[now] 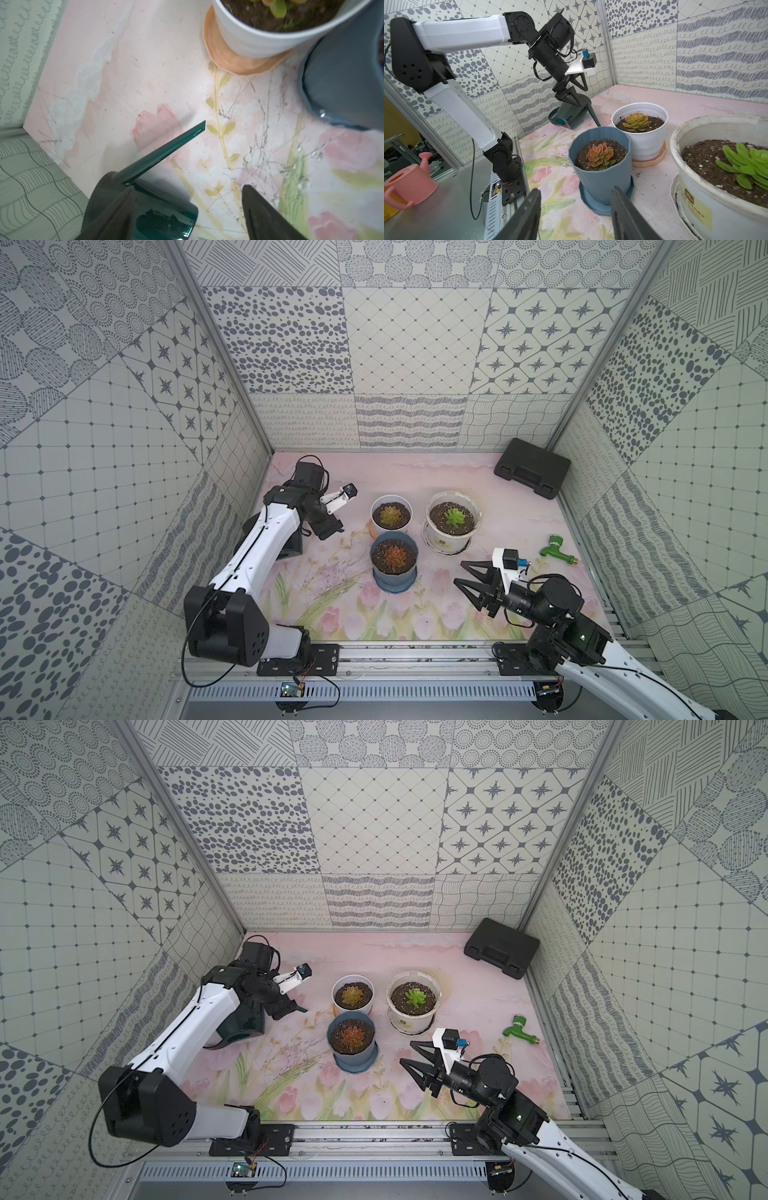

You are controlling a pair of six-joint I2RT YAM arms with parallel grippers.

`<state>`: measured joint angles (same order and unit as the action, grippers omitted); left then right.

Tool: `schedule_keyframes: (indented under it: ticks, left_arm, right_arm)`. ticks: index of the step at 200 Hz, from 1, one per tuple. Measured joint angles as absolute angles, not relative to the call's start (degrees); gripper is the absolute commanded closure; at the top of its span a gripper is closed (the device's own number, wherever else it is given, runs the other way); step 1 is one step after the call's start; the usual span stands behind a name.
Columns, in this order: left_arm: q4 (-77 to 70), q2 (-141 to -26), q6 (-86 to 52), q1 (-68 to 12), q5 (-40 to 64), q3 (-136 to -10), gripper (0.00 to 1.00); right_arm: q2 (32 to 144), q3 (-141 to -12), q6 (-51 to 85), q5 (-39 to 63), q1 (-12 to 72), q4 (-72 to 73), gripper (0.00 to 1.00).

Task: Water the succulent around the soil edge
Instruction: Adjust the watering can at the center of the board.

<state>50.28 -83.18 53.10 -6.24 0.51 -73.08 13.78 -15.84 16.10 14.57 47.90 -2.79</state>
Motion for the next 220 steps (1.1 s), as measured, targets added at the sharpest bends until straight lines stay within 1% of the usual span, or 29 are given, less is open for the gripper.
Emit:
schedule_keyframes:
  ticks: [21, 51, 88, 123, 132, 139, 155, 165, 171, 183, 220]
  left_arm:
    - [51.18, -89.58, 63.57, -5.39, -1.56, -74.98, 0.19]
    - [50.61, -98.54, 73.69, -3.11, -3.31, -79.09, 0.21]
    - [49.74, -110.43, 82.59, -0.30, -5.45, -86.37, 0.24]
    - [48.21, -119.24, 88.05, 0.86, -7.18, -92.27, 0.25]
    - [47.72, -121.08, 89.06, 1.17, -7.46, -93.69, 0.30]
    - [47.42, -122.30, 89.71, 1.43, -7.75, -94.63, 0.39]
    - [47.13, -124.60, 91.09, 1.98, -8.27, -96.16, 0.73]
    - [47.31, -125.40, 91.72, 2.17, -8.64, -96.79, 0.99]
    - [47.55, -125.69, 90.35, 2.26, -9.04, -97.08, 1.00]
    - [46.81, -125.95, 93.06, 2.35, -10.26, -97.41, 1.00]
    - [46.22, -124.36, 93.32, 2.57, -9.15, -96.64, 1.00]
  right_arm:
    - [13.76, -15.81, 16.08, 14.61, 47.90, -2.76, 0.43]
    - [13.74, -14.66, 15.94, 15.46, 47.90, -1.72, 0.42]
    - [13.76, -12.51, 15.66, 19.11, 47.90, 1.83, 0.40]
    - [13.78, -10.13, 15.44, 24.18, 47.90, 7.70, 0.39]
    - [13.89, -9.78, 15.22, 25.02, 47.90, 8.56, 0.39]
    - [14.11, -9.65, 14.98, 25.41, 47.90, 9.10, 0.39]
    - [14.96, -9.61, 14.61, 26.15, 47.90, 10.48, 0.39]
    - [15.51, -9.61, 14.50, 26.39, 47.90, 11.05, 0.39]
    - [15.81, -9.61, 14.50, 26.55, 47.90, 11.33, 0.39]
    - [16.38, -9.61, 14.46, 26.65, 47.90, 11.64, 0.39]
    - [16.80, -9.61, 14.52, 27.38, 47.90, 12.36, 0.39]
